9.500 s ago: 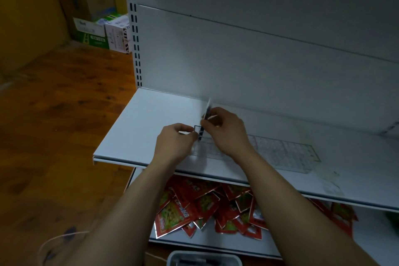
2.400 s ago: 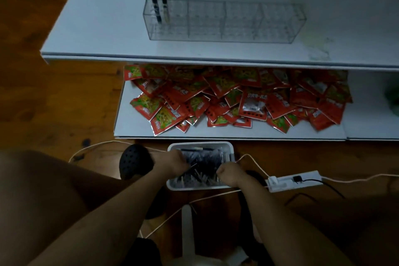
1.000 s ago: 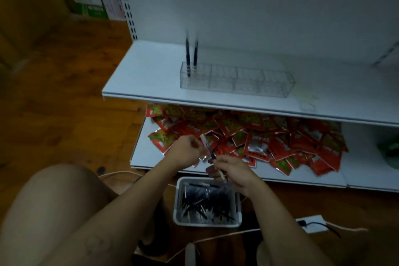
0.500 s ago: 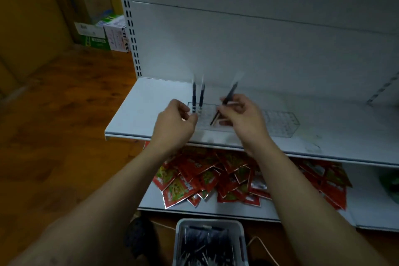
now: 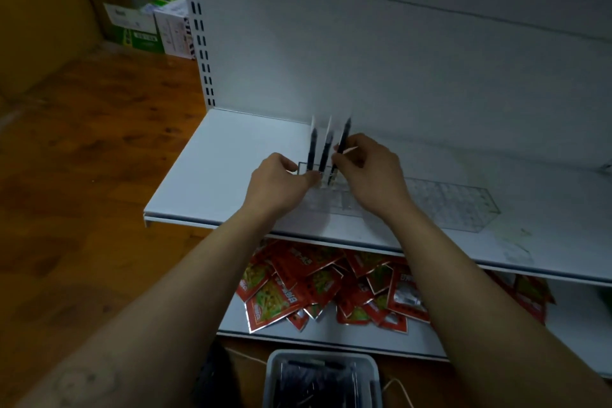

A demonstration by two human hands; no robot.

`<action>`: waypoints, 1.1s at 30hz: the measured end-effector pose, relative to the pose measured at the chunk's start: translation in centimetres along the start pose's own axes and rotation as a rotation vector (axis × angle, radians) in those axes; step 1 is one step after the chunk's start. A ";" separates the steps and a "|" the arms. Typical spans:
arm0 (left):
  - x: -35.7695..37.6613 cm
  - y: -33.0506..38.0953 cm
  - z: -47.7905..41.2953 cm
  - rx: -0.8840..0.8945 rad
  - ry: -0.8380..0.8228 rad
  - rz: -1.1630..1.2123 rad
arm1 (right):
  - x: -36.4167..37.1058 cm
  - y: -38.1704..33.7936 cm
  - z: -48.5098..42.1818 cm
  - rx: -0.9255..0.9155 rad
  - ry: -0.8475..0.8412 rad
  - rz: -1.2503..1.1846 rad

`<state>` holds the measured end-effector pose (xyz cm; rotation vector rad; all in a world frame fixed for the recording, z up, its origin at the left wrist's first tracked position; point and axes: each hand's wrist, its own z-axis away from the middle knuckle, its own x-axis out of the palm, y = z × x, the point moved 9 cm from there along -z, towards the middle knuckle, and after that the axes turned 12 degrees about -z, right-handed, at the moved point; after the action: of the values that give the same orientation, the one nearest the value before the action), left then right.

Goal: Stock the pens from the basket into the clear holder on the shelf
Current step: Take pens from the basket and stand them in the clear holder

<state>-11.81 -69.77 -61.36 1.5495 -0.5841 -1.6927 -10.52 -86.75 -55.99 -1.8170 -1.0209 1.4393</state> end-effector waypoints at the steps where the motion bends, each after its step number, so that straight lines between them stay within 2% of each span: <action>1: 0.1 0.0 -0.1 -0.002 -0.001 0.006 | 0.1 0.0 0.2 -0.020 -0.002 -0.005; 6: -0.1 -0.2 -0.1 -0.012 0.010 0.035 | 0.6 -0.9 0.7 -0.114 -0.044 0.063; 12: -0.7 0.4 1.3 0.025 0.109 0.012 | 0.5 -0.2 0.9 -0.014 -0.032 0.039; 16: -0.6 -0.1 2.0 -0.006 0.136 0.052 | 1.1 0.8 1.5 0.054 -0.123 0.160; 18: -0.8 -0.3 2.7 -0.015 0.159 0.042 | 0.3 0.3 2.4 0.048 -0.043 0.118; 22: -1.4 0.0 5.5 0.020 0.239 0.010 | -2.7 -1.8 6.5 -0.105 0.243 0.040; 25: -0.7 0.6 8.6 0.107 0.243 -0.053 | -3.6 -1.7 10.5 -0.164 0.304 -0.019; 29: 3.5 0.9 12.8 0.320 0.146 -0.243 | -4.2 3.6 16.0 -0.037 0.312 -0.097; 33: 9.9 -3.2 14.7 0.364 -0.061 -0.515 | -2.6 13.0 20.6 0.315 0.201 -0.130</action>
<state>-26.64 -77.76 -67.63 2.0432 -0.5811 -2.1051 -28.22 -95.88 -70.23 -1.5983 -0.7499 1.2332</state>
